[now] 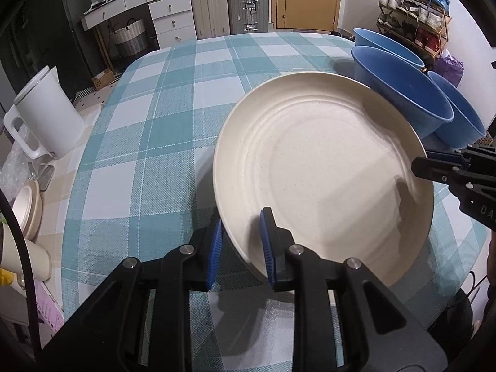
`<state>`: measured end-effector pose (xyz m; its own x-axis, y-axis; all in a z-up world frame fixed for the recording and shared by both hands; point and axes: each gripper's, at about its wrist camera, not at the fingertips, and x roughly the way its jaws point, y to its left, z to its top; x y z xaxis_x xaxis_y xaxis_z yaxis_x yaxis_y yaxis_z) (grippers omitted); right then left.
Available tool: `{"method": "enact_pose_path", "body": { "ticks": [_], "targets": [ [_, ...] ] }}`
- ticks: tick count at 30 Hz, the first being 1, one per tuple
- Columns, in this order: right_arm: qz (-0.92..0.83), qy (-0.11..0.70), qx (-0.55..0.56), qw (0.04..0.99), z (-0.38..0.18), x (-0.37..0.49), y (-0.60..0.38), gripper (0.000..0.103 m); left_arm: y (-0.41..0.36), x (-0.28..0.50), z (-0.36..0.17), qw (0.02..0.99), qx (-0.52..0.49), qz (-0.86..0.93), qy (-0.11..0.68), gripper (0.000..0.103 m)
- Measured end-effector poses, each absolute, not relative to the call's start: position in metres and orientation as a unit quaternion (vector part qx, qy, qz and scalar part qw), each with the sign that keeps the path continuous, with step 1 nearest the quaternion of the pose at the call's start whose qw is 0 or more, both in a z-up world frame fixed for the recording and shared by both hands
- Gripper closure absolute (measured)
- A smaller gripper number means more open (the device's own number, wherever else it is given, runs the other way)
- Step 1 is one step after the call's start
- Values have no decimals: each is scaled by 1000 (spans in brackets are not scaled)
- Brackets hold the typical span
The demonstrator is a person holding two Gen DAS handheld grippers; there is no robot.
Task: Organize plates and bowls
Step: 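Lower the held cream plate onto the stacked cream plates, then open both grippers to release the cream plate on the stack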
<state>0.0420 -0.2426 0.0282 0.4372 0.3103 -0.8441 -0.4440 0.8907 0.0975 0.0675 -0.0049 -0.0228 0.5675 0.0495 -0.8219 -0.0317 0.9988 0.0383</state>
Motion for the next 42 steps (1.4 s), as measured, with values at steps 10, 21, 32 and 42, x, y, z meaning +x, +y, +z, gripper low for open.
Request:
{"method": "enact_pose_path", "body": {
  "ticks": [10, 21, 32, 42],
  "targets": [
    [214, 487, -79, 843, 20, 42, -237, 84, -9, 68, -26, 885, 26, 31, 465, 82],
    [224, 496, -80, 835, 18, 43, -234, 63, 3, 67, -26, 881, -8, 13, 472, 80],
    [231, 487, -89, 838, 28, 37, -232, 28, 23, 65, -20, 875, -86, -28, 476, 30],
    [255, 452, -93, 849, 50, 22, -236, 2, 15, 52, 10, 890, -103, -44, 442, 1]
  ]
}}
